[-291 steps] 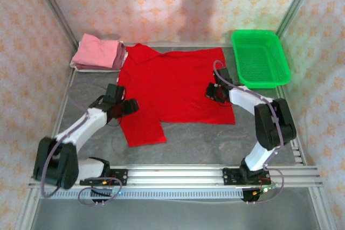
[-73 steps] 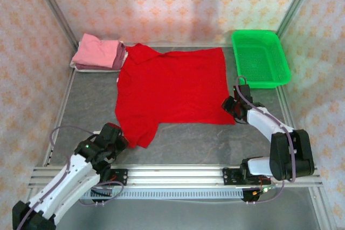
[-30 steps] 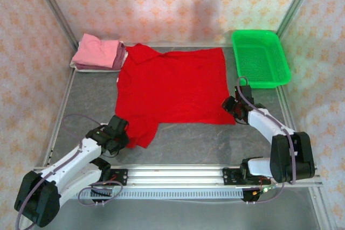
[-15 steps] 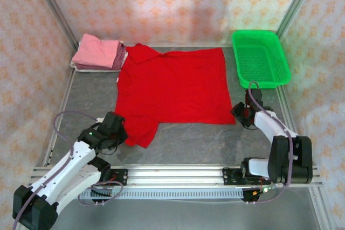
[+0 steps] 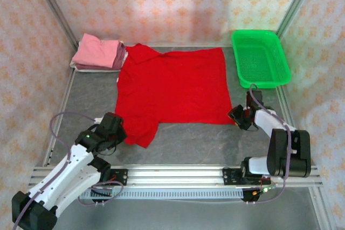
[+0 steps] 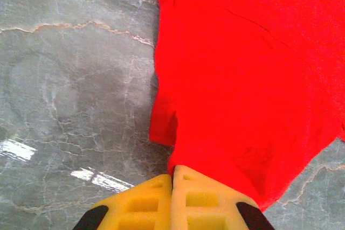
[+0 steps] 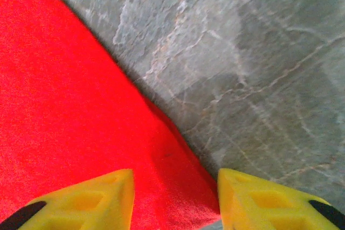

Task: Fold and stack the t-shirts

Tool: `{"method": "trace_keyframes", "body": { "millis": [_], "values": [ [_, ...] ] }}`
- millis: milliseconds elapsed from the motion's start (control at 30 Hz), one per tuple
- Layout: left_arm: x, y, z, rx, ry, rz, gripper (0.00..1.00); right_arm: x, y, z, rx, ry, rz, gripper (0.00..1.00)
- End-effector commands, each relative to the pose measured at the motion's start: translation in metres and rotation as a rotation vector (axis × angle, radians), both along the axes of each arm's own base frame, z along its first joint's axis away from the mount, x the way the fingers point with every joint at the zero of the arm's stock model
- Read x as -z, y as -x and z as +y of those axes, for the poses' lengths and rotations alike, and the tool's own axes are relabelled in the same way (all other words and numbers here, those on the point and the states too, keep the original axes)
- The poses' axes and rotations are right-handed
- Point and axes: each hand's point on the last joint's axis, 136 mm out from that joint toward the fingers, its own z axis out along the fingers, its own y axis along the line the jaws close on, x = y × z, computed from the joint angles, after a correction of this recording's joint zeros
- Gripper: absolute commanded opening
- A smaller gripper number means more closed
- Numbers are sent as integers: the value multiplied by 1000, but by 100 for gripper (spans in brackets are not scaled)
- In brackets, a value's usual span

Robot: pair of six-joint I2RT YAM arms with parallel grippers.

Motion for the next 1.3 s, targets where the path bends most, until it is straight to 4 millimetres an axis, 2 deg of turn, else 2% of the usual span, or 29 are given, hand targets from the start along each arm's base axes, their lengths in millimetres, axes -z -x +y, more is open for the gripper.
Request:
{"method": "trace_keyframes", "body": {
  "millis": [0, 67, 200, 300, 433, 600, 867, 1067, 1167, 1267],
  "values": [
    [-14, -9, 10, -47, -29, -72, 0, 7, 5, 10, 12, -74, 16, 41],
    [-16, -10, 13, -53, -40, -89, 0, 10, 5, 11, 19, -80, 14, 36],
    [-19, -13, 15, -59, -46, -117, 0, 11, 2, 10, 29, -80, 9, 21],
    [-28, -13, 18, -71, -53, -141, 0, -1, 3, 7, 27, -60, 1, 10],
    [-55, -8, 32, -123, -69, -218, 0, -22, 18, -6, 38, 26, 2, 0],
    [-83, -1, 43, -165, -38, -347, 0, -40, 31, -5, 44, 26, -26, 0],
    [-116, 5, 46, -112, -54, -437, 0, -75, 34, -2, 27, 23, -115, 0],
    [-150, -25, 37, -15, -160, -462, 0, -91, 21, -10, 29, 71, -151, 0],
    [-158, -51, 27, 62, -204, -418, 0, -92, 8, -14, 37, 87, -160, 0],
    [-158, -87, 18, 120, -162, -380, 0, -89, -9, -14, 46, 74, -172, 0]
  ]
}}
